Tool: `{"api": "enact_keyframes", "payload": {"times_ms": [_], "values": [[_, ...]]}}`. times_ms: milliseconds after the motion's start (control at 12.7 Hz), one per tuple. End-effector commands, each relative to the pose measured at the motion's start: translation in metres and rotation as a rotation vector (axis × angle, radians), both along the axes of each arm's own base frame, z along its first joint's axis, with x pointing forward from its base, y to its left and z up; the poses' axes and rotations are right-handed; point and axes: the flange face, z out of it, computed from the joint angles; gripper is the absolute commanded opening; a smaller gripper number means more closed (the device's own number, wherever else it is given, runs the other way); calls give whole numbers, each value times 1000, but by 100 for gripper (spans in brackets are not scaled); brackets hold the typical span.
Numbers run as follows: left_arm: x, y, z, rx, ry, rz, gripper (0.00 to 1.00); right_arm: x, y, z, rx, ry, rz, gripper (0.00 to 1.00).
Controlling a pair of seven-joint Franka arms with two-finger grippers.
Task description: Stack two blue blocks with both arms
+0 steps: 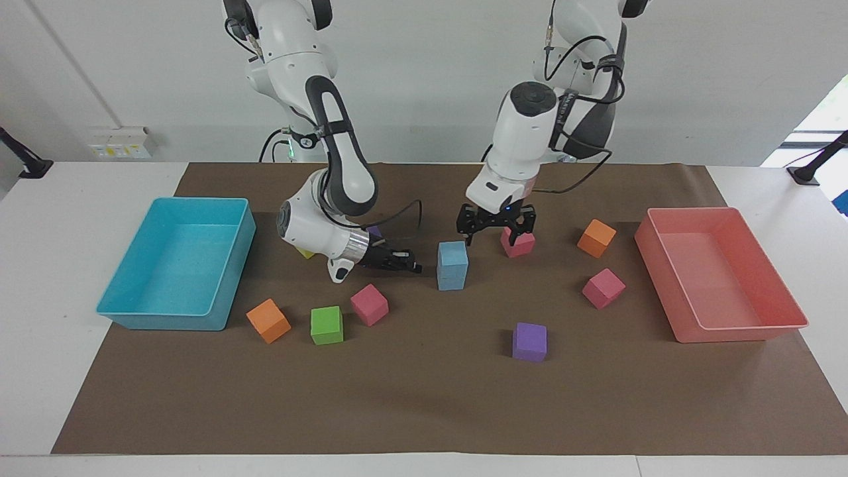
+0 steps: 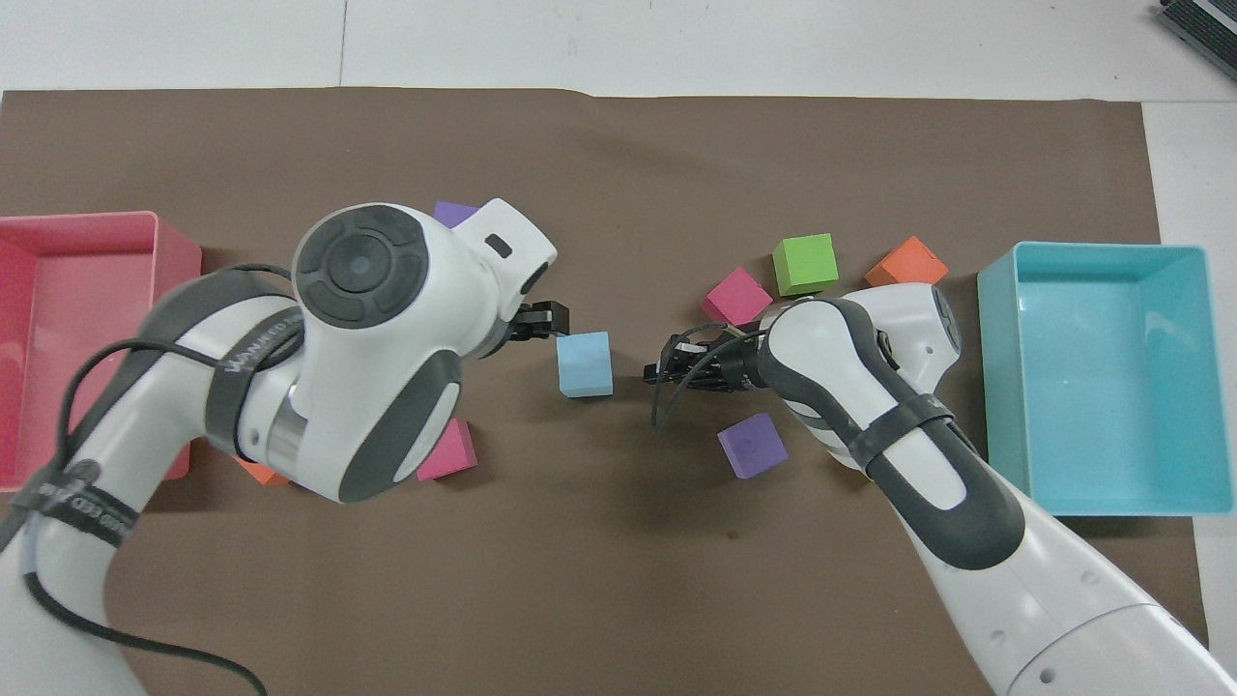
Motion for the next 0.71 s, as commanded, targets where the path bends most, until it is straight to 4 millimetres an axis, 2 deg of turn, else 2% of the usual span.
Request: {"api": "enact_keyframes", "payload": {"times_ms": [0, 157, 235, 392, 549, 628], "values": [[-2, 78, 29, 27, -4, -70, 100, 0, -6, 17, 1, -46, 1, 0], [6, 138, 58, 36, 1, -124, 100, 2, -9, 29, -18, -68, 15, 0], [9, 157, 76, 39, 4, -152, 100, 3, -12, 35, -38, -71, 20, 0], [14, 192, 111, 46, 8, -182, 100, 6, -17, 52, -93, -80, 22, 0], [13, 215, 140, 51, 9, -193, 100, 13, -32, 76, -182, -102, 32, 2], [13, 221, 153, 51, 8, -185, 100, 15, -39, 85, -215, -112, 38, 12]]}}
